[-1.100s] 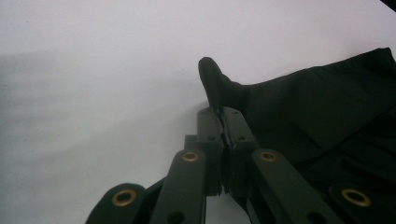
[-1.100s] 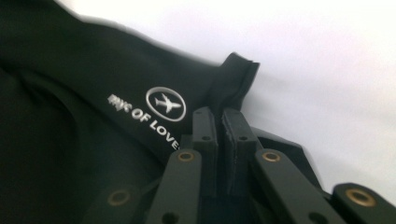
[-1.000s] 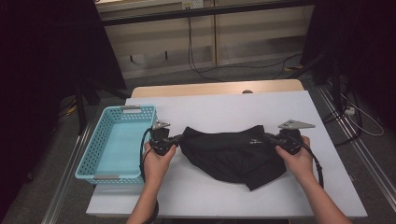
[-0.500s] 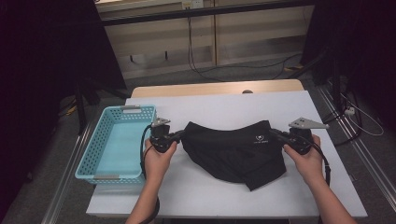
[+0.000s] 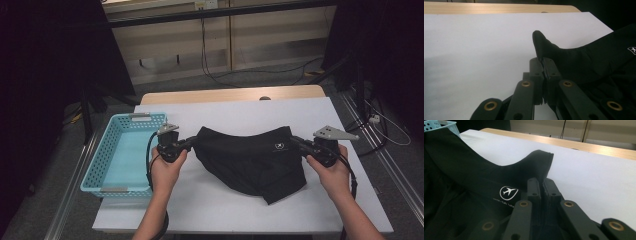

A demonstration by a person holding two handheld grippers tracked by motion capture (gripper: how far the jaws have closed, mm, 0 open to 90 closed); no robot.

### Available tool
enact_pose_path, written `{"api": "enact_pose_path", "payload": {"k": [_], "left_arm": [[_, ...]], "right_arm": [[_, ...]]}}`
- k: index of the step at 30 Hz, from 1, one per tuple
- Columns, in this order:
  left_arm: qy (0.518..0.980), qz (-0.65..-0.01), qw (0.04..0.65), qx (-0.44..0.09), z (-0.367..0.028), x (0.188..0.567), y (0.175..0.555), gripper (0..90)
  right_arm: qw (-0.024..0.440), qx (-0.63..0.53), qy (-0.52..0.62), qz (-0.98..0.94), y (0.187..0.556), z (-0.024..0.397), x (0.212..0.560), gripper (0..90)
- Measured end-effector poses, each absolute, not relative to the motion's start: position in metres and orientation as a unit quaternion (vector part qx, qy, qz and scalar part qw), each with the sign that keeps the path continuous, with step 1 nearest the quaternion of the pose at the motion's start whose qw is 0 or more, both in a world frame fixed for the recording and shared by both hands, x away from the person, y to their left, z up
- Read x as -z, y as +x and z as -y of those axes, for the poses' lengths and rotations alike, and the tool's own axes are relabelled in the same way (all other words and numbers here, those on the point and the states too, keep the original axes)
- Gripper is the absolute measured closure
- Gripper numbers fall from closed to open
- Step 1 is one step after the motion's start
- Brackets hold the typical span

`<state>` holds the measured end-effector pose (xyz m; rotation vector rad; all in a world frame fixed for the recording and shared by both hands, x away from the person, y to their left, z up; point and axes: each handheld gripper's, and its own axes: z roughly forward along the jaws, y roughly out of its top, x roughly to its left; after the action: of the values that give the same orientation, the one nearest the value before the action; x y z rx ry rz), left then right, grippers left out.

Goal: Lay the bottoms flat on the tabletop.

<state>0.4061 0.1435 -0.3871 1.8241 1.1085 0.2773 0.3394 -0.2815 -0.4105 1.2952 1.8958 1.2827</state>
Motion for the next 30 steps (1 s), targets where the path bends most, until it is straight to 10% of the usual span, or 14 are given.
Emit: {"api": "enact_pose_path", "payload": {"k": [30], "left_arm": [[0.746,-0.461,0.466,-0.116,-0.156,0.382,0.416,87.4]], "right_arm": [[0.255,-0.463,0.467,-0.709,0.346,0.272,0.411,85.3]]}}
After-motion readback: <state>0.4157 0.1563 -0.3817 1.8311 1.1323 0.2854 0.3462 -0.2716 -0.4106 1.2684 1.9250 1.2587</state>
